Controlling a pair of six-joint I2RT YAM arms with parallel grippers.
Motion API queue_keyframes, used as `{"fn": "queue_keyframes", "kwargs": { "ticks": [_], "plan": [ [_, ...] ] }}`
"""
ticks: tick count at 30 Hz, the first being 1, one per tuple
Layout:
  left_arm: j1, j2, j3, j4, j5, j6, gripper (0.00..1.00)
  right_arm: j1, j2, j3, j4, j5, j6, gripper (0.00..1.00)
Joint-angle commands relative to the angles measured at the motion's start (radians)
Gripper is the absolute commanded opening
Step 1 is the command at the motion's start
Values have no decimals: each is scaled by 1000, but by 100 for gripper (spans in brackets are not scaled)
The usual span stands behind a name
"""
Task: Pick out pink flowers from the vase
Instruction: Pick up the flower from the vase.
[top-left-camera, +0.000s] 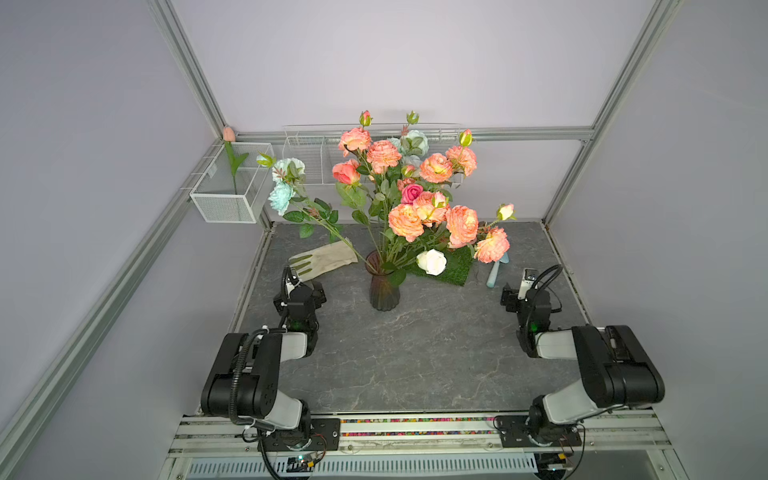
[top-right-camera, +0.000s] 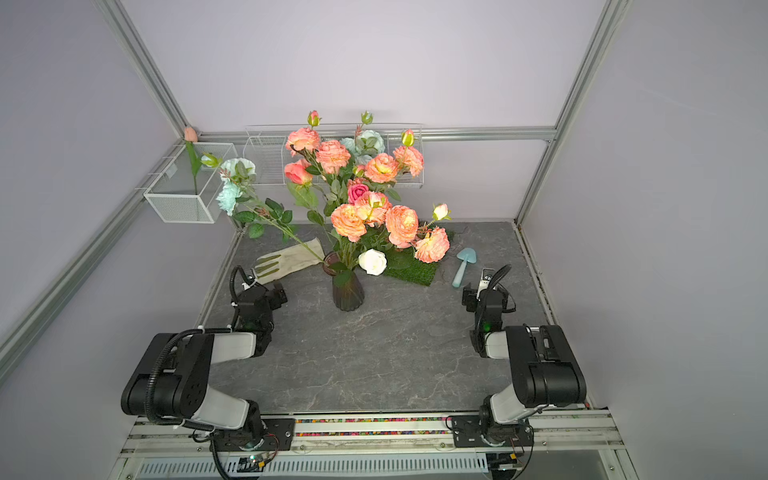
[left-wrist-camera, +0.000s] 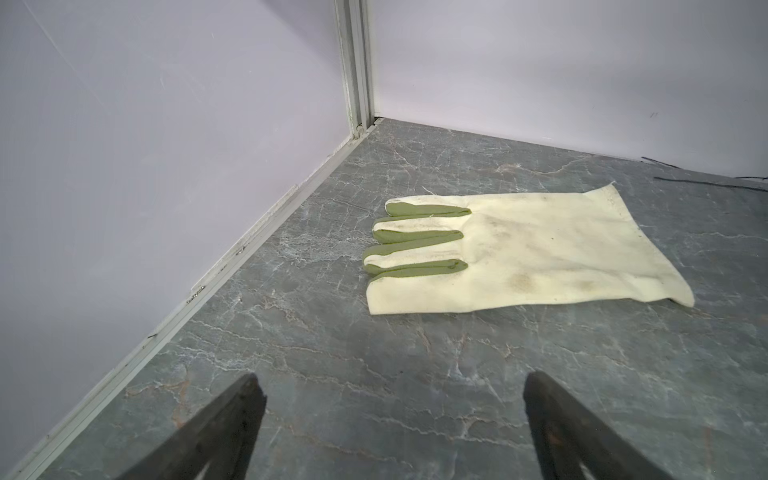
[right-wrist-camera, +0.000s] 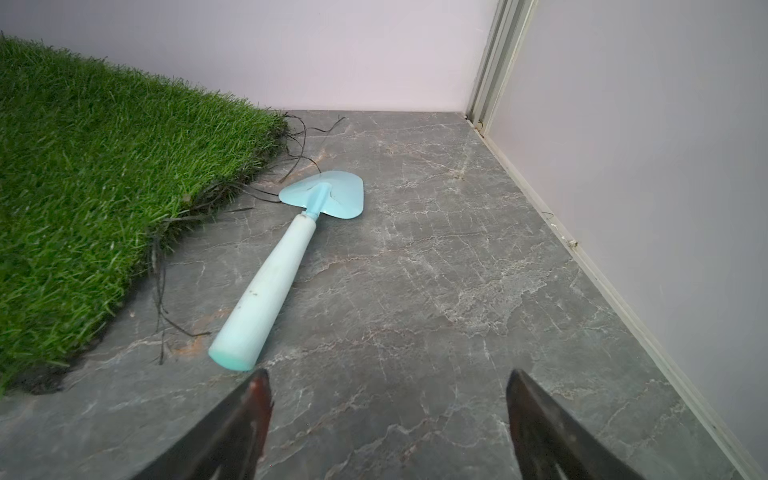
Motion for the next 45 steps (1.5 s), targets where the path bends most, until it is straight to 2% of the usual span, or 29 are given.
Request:
{"fn": "queue_keyframes", "kwargs": {
  "ticks": [1, 37, 38, 39, 42, 43, 45],
  "plan": [
    [6, 9, 25, 25, -14, 11, 99, -3, 5, 11, 16, -15, -4, 89],
    [8, 10, 24, 27, -12, 10, 99, -8, -3, 12, 19, -37, -7, 89],
    [7, 6, 24, 57, 15, 42, 99, -4, -27, 39, -52, -50, -16, 95],
    [5, -20, 53, 7, 56, 71, 99, 4, -64, 91, -179, -60, -29, 98],
    [1, -106, 264, -434, 109, 75, 99, 14, -117, 330, -654, -94, 9, 79],
    [0, -120, 300, -486, 100, 51, 99, 20, -117, 371, -713, -99, 25, 76],
    [0, -158, 352, -589, 96, -17, 99, 43, -146, 399, -754, -94, 93, 77]
  ]
}}
